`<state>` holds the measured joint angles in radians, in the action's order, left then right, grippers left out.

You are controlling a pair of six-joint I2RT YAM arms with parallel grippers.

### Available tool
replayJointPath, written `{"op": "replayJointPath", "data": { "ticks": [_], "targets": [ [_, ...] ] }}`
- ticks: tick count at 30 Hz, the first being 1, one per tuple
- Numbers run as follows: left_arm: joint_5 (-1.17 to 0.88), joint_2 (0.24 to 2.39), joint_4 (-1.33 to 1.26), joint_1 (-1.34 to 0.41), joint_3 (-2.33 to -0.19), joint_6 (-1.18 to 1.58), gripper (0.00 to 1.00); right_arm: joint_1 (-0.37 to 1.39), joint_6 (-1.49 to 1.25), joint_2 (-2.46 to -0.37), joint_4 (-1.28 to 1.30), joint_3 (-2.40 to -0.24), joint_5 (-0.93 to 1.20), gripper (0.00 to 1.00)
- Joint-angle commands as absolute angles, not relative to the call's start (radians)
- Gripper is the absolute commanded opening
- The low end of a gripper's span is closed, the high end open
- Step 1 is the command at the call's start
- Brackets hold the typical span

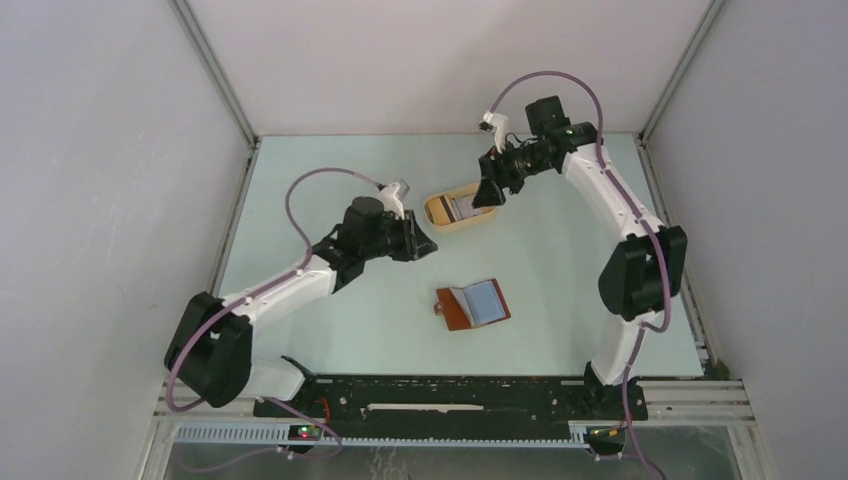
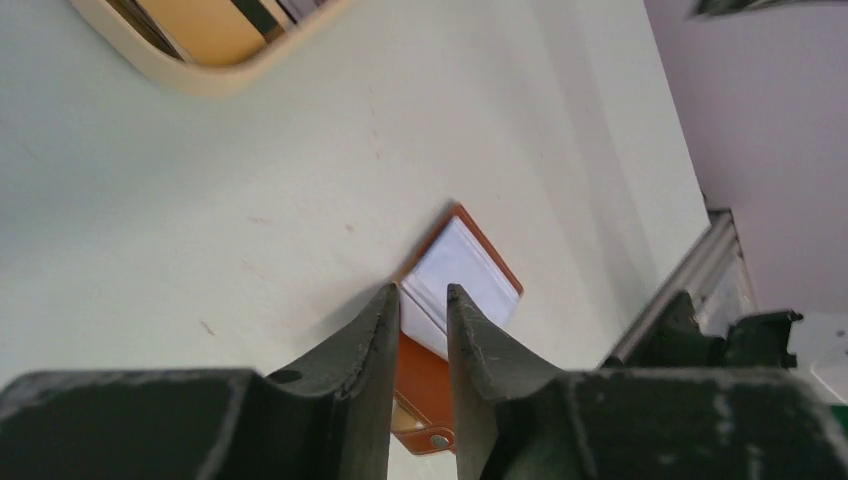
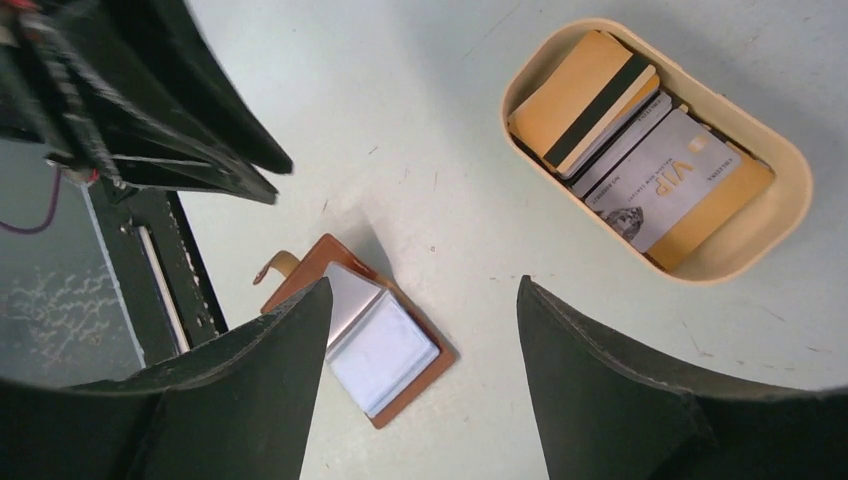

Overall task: Put the credit cards into the card holder
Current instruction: Turn over the card slot in the card holder, then pick up the credit card from the storage box.

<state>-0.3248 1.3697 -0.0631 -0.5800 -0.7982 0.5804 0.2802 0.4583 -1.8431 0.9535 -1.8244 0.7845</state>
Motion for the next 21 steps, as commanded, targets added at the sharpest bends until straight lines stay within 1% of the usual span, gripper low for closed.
{"op": "replayJointPath", "data": {
  "ticks": [1, 3, 6, 7, 8, 9, 10, 11, 14, 17, 21],
  "targets": [
    [-0.175, 1.288, -0.008, -0.548, -0.929, 0.425, 0.31, 0.244, 0.365, -1.942, 0.952, -1.947, 0.869, 0.77],
    [-0.086, 1.261, 0.047, -0.537, -0.980, 0.399, 0.35, 0.232, 0.322, -2.023, 0.961, -2.026, 0.914, 0.77],
    [0.077, 1.225, 0.101, -0.515, -1.048, 0.394, 0.50, 0.233, 0.268, -2.140, 0.979, -2.153, 0.931, 0.78],
    [0.111, 1.216, 0.101, -0.505, -1.059, 0.396, 0.60, 0.235, 0.253, -2.177, 0.978, -2.182, 0.937, 0.78],
    [0.144, 1.210, 0.102, -0.493, -1.064, 0.407, 0.73, 0.237, 0.232, -2.214, 0.968, -2.202, 0.939, 0.78],
    [0.173, 1.204, 0.103, -0.477, -1.064, 0.439, 0.88, 0.237, 0.216, -2.240, 0.946, -2.217, 0.943, 0.78],
    [0.179, 1.202, 0.103, -0.454, -1.058, 0.483, 0.98, 0.239, 0.197, -2.265, 0.929, -2.228, 0.945, 0.78],
    [0.152, 1.202, 0.102, -0.426, -1.051, 0.530, 1.00, 0.240, 0.176, -2.287, 0.912, -2.239, 0.944, 0.78],
    [-0.032, 1.228, 0.049, -0.337, -1.019, 0.638, 1.00, 0.244, 0.127, -2.351, 0.891, -2.283, 0.945, 0.78],
    [-0.115, 1.283, 0.009, -0.327, -1.002, 0.681, 0.99, 0.255, 0.089, -2.392, 0.865, -2.291, 0.933, 0.78],
    [-0.196, 1.428, -0.019, -0.328, -1.017, 0.750, 0.94, 0.270, 0.037, -2.441, 0.828, -2.298, 0.936, 0.78]
  ]
}}
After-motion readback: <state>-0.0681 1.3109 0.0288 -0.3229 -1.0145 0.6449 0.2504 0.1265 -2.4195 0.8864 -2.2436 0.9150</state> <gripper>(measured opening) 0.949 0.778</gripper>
